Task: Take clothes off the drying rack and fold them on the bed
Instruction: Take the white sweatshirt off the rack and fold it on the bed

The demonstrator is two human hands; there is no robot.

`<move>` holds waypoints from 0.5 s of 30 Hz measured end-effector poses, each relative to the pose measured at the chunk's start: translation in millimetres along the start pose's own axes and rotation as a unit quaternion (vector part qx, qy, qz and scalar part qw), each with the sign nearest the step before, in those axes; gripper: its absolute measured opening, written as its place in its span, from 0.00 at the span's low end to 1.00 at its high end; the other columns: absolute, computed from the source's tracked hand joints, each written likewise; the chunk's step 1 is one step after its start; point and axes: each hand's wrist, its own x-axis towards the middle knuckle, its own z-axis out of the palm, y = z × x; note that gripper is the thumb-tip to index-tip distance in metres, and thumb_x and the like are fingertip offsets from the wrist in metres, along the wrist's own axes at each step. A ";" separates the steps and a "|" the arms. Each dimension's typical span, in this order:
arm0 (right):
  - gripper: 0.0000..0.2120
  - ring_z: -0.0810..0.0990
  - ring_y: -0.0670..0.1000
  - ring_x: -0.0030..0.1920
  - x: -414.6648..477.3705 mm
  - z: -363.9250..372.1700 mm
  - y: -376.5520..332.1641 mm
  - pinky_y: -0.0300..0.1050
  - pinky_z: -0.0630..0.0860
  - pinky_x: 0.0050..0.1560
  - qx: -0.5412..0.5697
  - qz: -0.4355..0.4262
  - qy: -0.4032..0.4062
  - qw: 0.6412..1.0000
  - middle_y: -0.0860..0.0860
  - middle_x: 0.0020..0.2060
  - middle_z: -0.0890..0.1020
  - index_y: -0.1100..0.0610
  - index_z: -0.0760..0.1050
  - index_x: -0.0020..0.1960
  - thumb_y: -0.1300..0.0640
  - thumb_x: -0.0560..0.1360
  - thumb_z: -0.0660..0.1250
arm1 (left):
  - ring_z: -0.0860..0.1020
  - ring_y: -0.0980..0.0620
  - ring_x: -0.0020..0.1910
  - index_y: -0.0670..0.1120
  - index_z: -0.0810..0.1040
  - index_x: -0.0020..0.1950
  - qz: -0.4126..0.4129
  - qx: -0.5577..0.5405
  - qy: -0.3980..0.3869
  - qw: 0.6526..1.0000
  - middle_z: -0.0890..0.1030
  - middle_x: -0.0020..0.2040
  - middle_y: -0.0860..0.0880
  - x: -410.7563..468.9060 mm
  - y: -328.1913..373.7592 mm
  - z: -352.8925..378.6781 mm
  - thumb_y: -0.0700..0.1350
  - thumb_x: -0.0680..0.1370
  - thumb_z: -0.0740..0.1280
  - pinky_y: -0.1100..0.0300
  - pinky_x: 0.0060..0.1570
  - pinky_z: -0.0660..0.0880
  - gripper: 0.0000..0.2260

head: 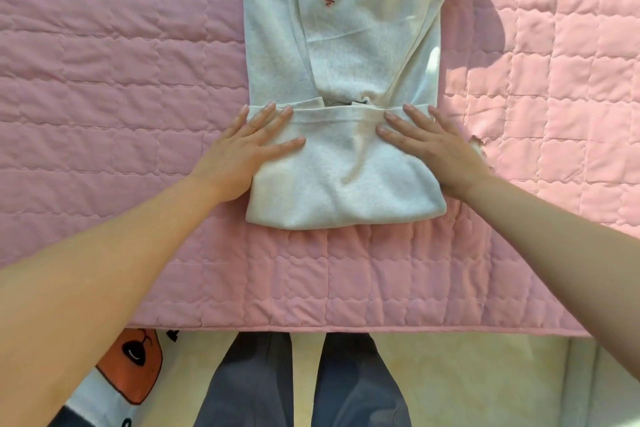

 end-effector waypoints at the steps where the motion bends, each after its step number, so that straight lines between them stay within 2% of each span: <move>1: 0.31 0.53 0.54 0.76 1.1 -2.9 0.2 0.46 0.38 0.75 0.029 0.009 -0.011 0.999 0.50 0.76 0.60 0.49 0.57 0.77 0.57 0.79 0.65 | 0.41 0.51 0.78 0.62 0.57 0.75 -0.010 -0.033 -0.001 0.999 0.46 0.80 0.53 0.4 0.7 -1.9 0.41 0.79 0.48 0.49 0.76 0.39 0.26; 4: 0.28 0.51 0.50 0.77 5.0 -11.6 1.5 0.43 0.37 0.74 0.122 0.045 -0.025 0.991 0.48 0.75 0.62 0.48 0.60 0.76 0.58 0.79 0.65 | 0.47 0.53 0.78 0.62 0.66 0.71 -0.040 -0.144 0.029 0.988 0.57 0.78 0.53 4.4 2.7 -7.5 0.37 0.81 0.54 0.53 0.75 0.39 0.24; 7: 0.23 0.52 0.48 0.76 5.3 -27.0 -0.7 0.45 0.44 0.75 0.210 0.088 -0.043 0.973 0.47 0.75 0.63 0.48 0.65 0.73 0.54 0.79 0.61 | 0.52 0.56 0.77 0.62 0.70 0.66 -0.098 -0.260 0.039 0.960 0.66 0.75 0.52 0.9 0.6 -16.9 0.35 0.81 0.56 0.57 0.75 0.41 0.23; 9: 0.22 0.53 0.45 0.75 -1.7 -37.4 -11.4 0.43 0.48 0.73 0.237 0.119 -0.079 0.961 0.42 0.73 0.61 0.47 0.65 0.73 0.52 0.80 0.59 | 0.50 0.57 0.77 0.64 0.71 0.64 -0.126 -0.300 0.017 0.945 0.65 0.75 0.55 -11.1 8.2 -20.8 0.38 0.82 0.57 0.58 0.75 0.42 0.21; 10: 0.21 0.52 0.43 0.75 -8.7 -40.3 -18.4 0.40 0.50 0.71 0.234 0.125 -0.117 0.957 0.39 0.72 0.59 0.46 0.63 0.74 0.53 0.81 0.58 | 0.49 0.60 0.76 0.65 0.71 0.62 -0.144 -0.331 -0.002 0.933 0.63 0.74 0.58 -20.4 14.8 -21.5 0.39 0.82 0.57 0.62 0.74 0.41 0.20; 12: 0.22 0.51 0.44 0.75 -28.3 -43.3 -34.9 0.36 0.50 0.68 0.239 0.126 -0.190 0.944 0.33 0.68 0.55 0.40 0.58 0.72 0.55 0.82 0.58 | 0.49 0.68 0.71 0.67 0.72 0.58 -0.179 -0.409 -0.052 0.893 0.60 0.69 0.67 -41.5 30.8 -19.6 0.43 0.83 0.58 0.76 0.67 0.41 0.17; 13: 0.21 0.53 0.44 0.75 -41.0 -45.2 -44.1 0.34 0.51 0.68 0.268 0.136 -0.212 0.930 0.32 0.67 0.55 0.35 0.57 0.68 0.55 0.82 0.58 | 0.48 0.67 0.72 0.68 0.72 0.58 -0.187 -0.426 -0.074 0.882 0.59 0.69 0.68 -52.6 39.7 -16.7 0.47 0.82 0.59 0.77 0.64 0.41 0.14; 15: 0.17 0.61 0.46 0.73 -57.6 -58.0 -63.2 0.33 0.59 0.67 0.393 0.212 -0.226 0.866 0.35 0.65 0.64 0.33 0.63 0.61 0.55 0.82 0.59 | 0.48 0.60 0.75 0.66 0.75 0.59 -0.193 -0.462 -0.122 0.857 0.59 0.74 0.60 -73.6 56.1 -16.7 0.52 0.79 0.63 0.67 0.67 0.46 0.11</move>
